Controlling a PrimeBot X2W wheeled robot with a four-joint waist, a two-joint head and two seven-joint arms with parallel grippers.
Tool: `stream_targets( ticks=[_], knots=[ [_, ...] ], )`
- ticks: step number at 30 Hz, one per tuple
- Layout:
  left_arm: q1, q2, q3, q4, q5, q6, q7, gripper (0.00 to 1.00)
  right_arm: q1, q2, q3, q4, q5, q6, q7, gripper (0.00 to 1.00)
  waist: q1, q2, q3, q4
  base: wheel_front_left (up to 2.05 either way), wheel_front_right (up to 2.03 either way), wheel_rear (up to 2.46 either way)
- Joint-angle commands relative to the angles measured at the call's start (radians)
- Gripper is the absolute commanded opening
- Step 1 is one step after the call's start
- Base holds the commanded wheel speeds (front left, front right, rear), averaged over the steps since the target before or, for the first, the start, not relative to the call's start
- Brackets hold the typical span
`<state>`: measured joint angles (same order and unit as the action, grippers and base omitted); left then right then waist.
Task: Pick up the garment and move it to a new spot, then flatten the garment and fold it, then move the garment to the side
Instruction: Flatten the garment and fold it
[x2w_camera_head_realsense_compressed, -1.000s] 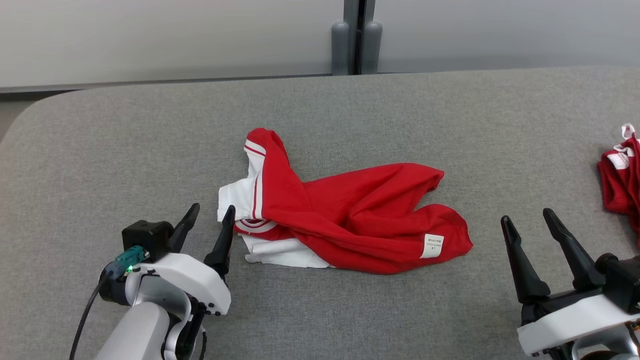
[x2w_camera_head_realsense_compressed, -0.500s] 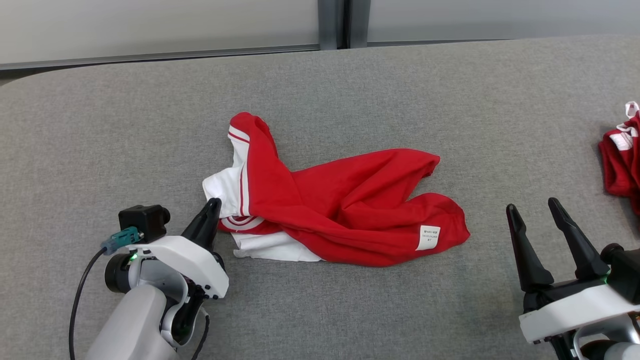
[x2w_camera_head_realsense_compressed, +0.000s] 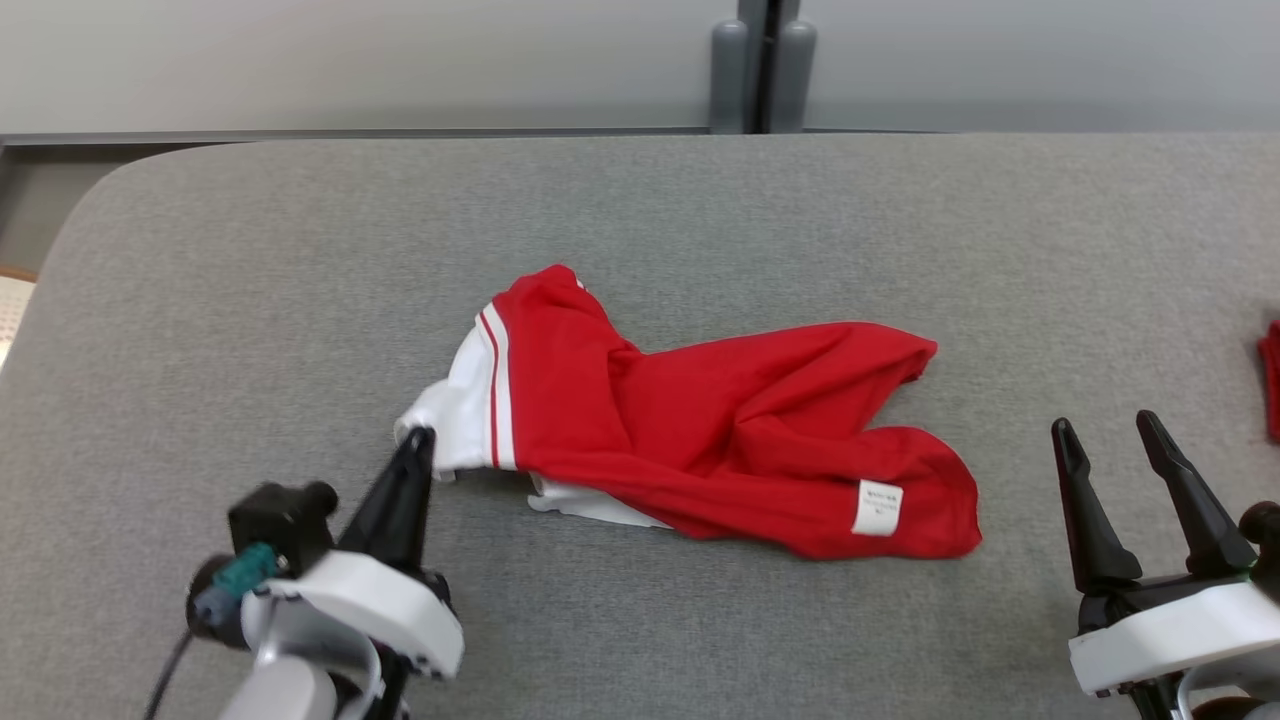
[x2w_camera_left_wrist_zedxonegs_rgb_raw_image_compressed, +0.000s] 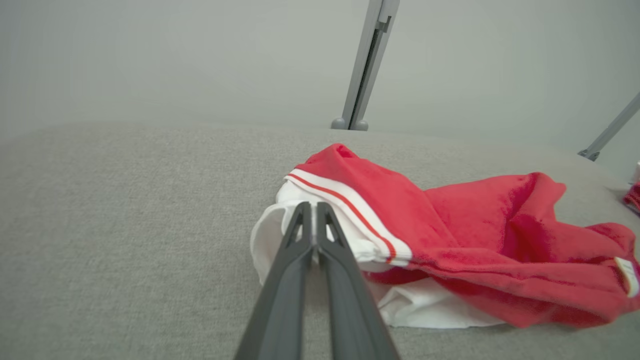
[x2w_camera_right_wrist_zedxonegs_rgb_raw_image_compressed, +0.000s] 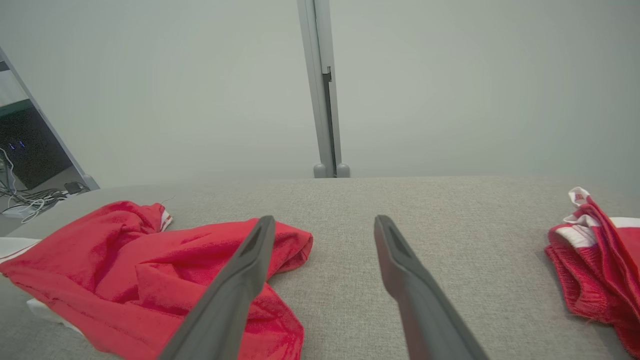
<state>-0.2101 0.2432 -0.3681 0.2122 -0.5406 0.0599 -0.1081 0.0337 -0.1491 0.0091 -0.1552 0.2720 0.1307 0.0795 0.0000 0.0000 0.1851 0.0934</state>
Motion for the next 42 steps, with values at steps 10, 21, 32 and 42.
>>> stream_targets(
  ticks=[10, 21, 32, 42],
  knots=[
    [0.205, -0.011, -0.098, -0.148, -0.006, 0.071, 0.148, 0.00, 0.006, 0.011, -0.012, -0.023, -0.005, 0.000, 0.011, 1.00, 0.0000, 0.0000, -0.010, 0.034, 0.00, 0.00, 0.00],
    [0.132, -0.036, -0.038, -0.103, 0.025, 0.070, -0.073, 1.00, 0.014, 0.011, -0.022, -0.033, -0.011, 0.000, 0.002, 1.00, 0.0000, 0.0000, -0.036, -0.013, 0.00, 0.00, 0.00],
    [0.116, 0.060, 0.066, -0.142, 0.089, 0.135, -0.131, 1.00, 0.067, -0.002, -0.036, -0.049, -0.025, 0.000, 0.023, 1.00, 0.0000, 0.0000, -0.101, -0.035, 0.00, 0.00, 0.00],
    [0.203, 0.123, 0.084, -0.162, 0.060, 0.086, -0.136, 1.00, 0.113, 0.002, -0.005, -0.057, -0.023, 0.000, 0.033, 1.00, 0.0000, 0.0000, -0.156, -0.040, 0.00, 0.00, 0.00]
  ],
)
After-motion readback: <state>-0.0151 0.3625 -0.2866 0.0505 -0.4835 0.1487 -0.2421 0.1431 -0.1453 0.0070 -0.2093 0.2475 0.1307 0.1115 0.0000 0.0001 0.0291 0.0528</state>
